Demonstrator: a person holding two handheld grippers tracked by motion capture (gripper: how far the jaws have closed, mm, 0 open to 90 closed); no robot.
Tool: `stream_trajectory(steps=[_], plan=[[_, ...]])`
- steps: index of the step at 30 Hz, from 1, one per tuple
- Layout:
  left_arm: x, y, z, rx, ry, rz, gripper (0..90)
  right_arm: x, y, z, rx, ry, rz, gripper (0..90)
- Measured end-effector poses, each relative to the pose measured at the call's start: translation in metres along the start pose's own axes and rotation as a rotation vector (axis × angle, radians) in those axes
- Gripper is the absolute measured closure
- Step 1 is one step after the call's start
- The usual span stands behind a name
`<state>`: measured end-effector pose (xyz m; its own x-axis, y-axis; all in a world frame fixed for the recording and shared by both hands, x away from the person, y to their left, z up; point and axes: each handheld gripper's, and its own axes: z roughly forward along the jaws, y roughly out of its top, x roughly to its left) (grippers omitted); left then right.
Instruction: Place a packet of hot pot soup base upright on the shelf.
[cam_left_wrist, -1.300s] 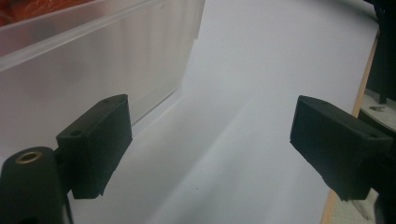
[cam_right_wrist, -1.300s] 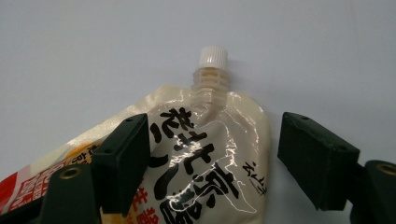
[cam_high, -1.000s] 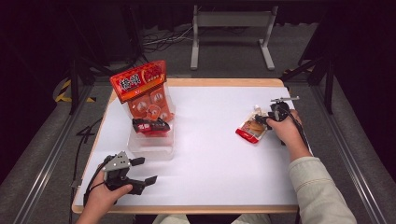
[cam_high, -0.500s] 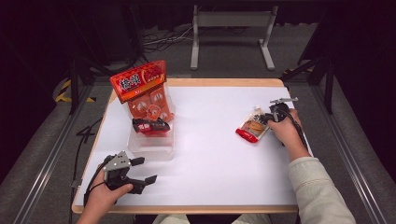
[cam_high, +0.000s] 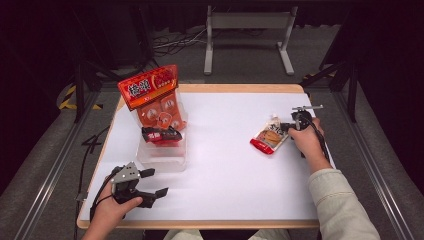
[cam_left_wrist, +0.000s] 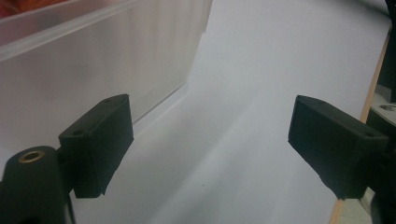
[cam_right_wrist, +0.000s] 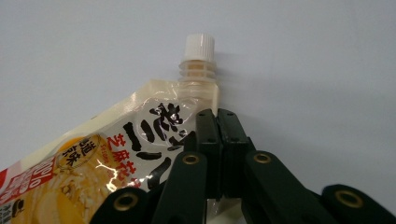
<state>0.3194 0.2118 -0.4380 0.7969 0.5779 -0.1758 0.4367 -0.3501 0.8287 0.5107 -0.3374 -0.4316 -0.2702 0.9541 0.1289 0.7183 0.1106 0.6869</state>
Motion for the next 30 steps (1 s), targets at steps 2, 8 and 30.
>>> stream_trajectory(steps=[2, 8, 30], plan=[[0.001, 0.0, 0.0, 0.0, 0.002, 0.004, 14.6, 0.0, 0.001, -0.002, -0.005, 0.005, 0.004, 89.7], [0.0, 0.0, -0.001, -0.003, 0.004, 0.003, 14.6, 0.001, 0.005, -0.011, -0.044, 0.034, 0.01, 90.0], [-0.006, 0.006, -0.002, -0.068, -0.003, 0.022, 10.8, 0.043, 0.026, -0.081, -0.215, 0.207, -0.127, 90.0]])
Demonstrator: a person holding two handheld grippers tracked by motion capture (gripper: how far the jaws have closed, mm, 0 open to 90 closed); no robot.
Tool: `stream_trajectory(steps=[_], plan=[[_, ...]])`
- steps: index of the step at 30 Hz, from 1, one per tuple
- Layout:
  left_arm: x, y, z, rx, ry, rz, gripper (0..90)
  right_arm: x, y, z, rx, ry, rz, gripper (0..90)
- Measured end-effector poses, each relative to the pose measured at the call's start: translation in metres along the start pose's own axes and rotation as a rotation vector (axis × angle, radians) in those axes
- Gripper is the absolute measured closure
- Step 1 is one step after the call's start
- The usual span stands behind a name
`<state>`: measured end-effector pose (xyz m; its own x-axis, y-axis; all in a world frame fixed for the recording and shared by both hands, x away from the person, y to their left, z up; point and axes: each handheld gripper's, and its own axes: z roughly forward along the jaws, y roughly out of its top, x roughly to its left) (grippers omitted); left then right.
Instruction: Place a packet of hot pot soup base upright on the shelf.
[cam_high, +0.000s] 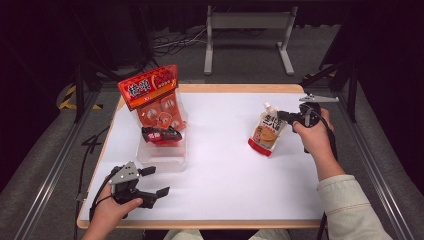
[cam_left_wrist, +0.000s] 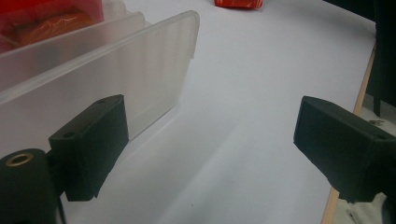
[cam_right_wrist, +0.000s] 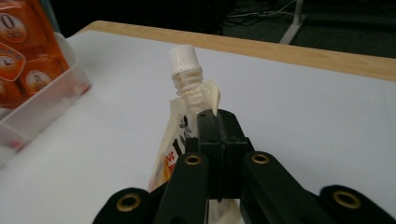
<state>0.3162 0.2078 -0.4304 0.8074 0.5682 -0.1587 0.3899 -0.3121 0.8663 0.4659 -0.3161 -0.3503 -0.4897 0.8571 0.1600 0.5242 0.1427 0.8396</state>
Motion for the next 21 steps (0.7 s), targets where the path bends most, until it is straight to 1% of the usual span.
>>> stream_trajectory(steps=[2, 3, 4, 7, 11, 14, 15, 16, 17, 18, 19, 21], plan=[[0.0, 0.0, 0.0, -0.005, 0.003, -0.001, 9.5, 0.007, 0.002, -0.005, -0.015, 0.016, -0.014, 90.0], [-0.001, 0.001, 0.0, -0.015, 0.002, -0.002, 9.5, 0.007, 0.002, -0.005, -0.015, 0.016, -0.014, 90.0], [-0.001, 0.002, -0.001, -0.028, -0.017, 0.003, 9.3, 0.01, 0.003, -0.007, -0.02, 0.023, -0.023, 90.0], [-0.003, 0.003, -0.001, -0.043, -0.025, 0.023, 9.1, 0.018, 0.005, -0.014, -0.034, 0.04, -0.05, 90.0], [-0.004, 0.005, -0.002, -0.032, -0.019, 0.027, 10.4, 0.027, 0.008, -0.02, -0.049, 0.051, -0.083, 90.0], [-0.004, 0.006, -0.002, -0.027, -0.01, 0.032, 11.3, 0.033, 0.01, -0.029, -0.066, 0.072, -0.096, 90.0], [-0.005, 0.007, -0.002, -0.028, -0.01, 0.032, 11.3, 0.033, 0.01, -0.029, -0.066, 0.072, -0.096, 90.0], [-0.005, 0.008, -0.003, -0.027, -0.011, 0.028, 11.5, 0.036, 0.011, -0.031, -0.071, 0.082, -0.096, 90.0], [-0.006, 0.009, -0.003, -0.031, -0.007, 0.034, 11.7, 0.039, 0.012, -0.034, -0.076, 0.095, -0.103, 90.0], [-0.007, 0.011, -0.003, -0.032, -0.009, 0.039, 11.9, 0.045, 0.015, -0.039, -0.082, 0.114, -0.119, 90.0], [-0.007, 0.011, -0.003, -0.032, -0.009, 0.039, 12.1, 0.045, 0.015, -0.039, -0.082, 0.114, -0.119, 90.0], [-0.008, 0.014, -0.004, -0.023, -0.005, 0.047, 12.3, 0.052, 0.018, -0.043, -0.083, 0.131, -0.135, 90.0]])
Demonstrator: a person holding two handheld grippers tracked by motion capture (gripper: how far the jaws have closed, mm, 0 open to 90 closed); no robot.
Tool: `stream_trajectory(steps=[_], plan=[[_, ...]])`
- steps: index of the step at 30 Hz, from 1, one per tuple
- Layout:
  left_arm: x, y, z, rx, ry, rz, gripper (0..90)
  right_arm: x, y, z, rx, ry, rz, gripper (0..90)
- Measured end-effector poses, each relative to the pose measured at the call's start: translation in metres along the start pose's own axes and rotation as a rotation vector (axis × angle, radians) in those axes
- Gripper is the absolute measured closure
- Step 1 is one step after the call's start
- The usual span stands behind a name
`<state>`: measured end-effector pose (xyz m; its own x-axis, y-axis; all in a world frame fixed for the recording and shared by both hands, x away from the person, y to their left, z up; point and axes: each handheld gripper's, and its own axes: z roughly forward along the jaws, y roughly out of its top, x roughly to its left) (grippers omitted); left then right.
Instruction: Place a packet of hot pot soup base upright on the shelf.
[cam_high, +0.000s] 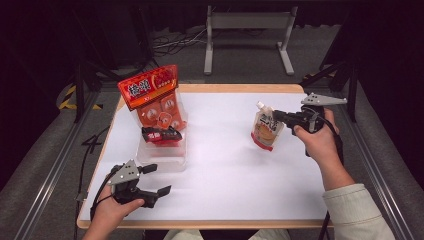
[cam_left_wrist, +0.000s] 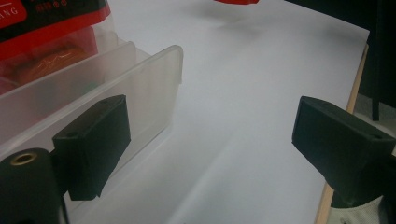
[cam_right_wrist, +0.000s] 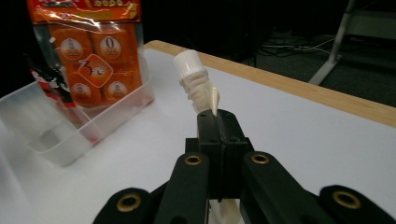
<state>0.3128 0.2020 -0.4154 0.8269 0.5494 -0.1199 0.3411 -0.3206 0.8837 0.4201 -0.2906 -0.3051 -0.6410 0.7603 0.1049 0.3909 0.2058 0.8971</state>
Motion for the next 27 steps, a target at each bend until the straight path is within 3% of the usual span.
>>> stream_trajectory(steps=[13, 20, 27], plan=[[-0.005, 0.015, 0.001, -0.045, -0.025, 0.022, 12.8, 0.041, 0.019, -0.013, -0.007, 0.114, -0.083, 90.0], [-0.007, 0.023, 0.003, -0.024, -0.014, 0.05, 12.9, 0.058, 0.025, -0.015, -0.006, 0.201, -0.091, 90.0], [-0.01, 0.034, 0.008, -0.04, -0.027, 0.076, 13.2, 0.077, 0.028, -0.013, 0.008, 0.277, -0.125, 90.0]])
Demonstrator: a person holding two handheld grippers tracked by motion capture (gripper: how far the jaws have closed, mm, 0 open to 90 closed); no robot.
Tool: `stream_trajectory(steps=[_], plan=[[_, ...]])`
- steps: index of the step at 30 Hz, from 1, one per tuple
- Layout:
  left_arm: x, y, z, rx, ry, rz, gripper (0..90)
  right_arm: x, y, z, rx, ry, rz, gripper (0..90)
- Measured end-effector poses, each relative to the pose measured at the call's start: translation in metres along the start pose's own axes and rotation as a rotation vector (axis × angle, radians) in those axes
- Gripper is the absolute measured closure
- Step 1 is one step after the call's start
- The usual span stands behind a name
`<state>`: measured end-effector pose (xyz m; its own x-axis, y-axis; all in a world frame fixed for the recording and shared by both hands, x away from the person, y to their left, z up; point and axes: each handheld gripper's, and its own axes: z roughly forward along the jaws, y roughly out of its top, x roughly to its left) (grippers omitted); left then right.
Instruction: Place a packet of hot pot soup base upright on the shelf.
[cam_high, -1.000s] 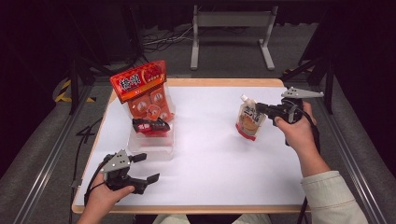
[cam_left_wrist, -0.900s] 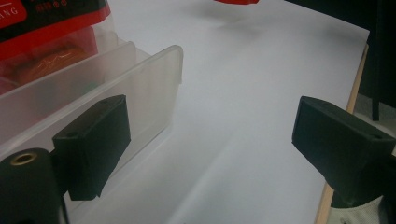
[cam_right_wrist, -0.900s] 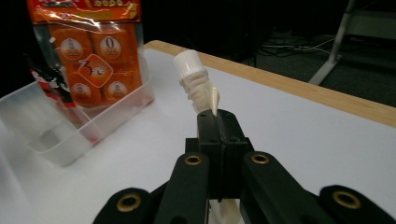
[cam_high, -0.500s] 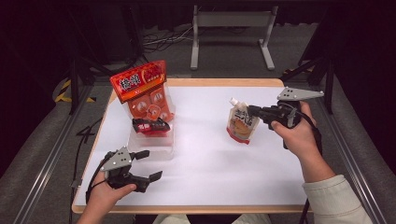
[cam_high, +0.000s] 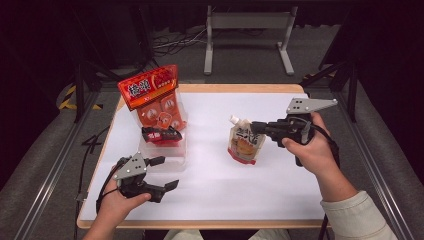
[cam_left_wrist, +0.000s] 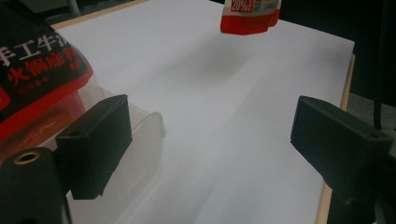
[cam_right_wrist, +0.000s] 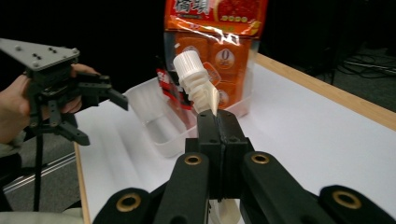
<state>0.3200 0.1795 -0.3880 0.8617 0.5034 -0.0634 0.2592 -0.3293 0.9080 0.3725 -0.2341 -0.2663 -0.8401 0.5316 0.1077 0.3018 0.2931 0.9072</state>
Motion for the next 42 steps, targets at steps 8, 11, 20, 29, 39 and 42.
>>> stream_trajectory(steps=[8, 11, 20, 29, 39, 42], plan=[[-0.004, 0.016, 0.012, -0.026, -0.035, 0.014, 13.3, 0.02, 0.003, 0.016, 0.02, 0.085, -0.064, 90.0], [-0.005, 0.02, 0.015, -0.031, -0.046, 0.016, 13.4, 0.025, 0.003, 0.02, 0.023, 0.107, -0.079, 90.0], [-0.012, 0.036, 0.027, -0.057, -0.093, 0.043, 16.8, 0.043, 0.004, 0.036, 0.041, 0.172, -0.123, 90.0], [-0.017, 0.049, 0.045, -0.06, -0.147, 0.065, 17.9, 0.048, 0.004, 0.044, 0.041, 0.207, -0.139, 90.0], [-0.018, 0.051, 0.061, -0.075, -0.211, 0.039, 17.4, 0.053, 0.002, 0.053, 0.041, 0.229, -0.168, 90.0], [-0.017, 0.051, 0.065, -0.086, -0.231, 0.045, 20.3, 0.056, 0.002, 0.056, 0.044, 0.243, -0.181, 90.0]])
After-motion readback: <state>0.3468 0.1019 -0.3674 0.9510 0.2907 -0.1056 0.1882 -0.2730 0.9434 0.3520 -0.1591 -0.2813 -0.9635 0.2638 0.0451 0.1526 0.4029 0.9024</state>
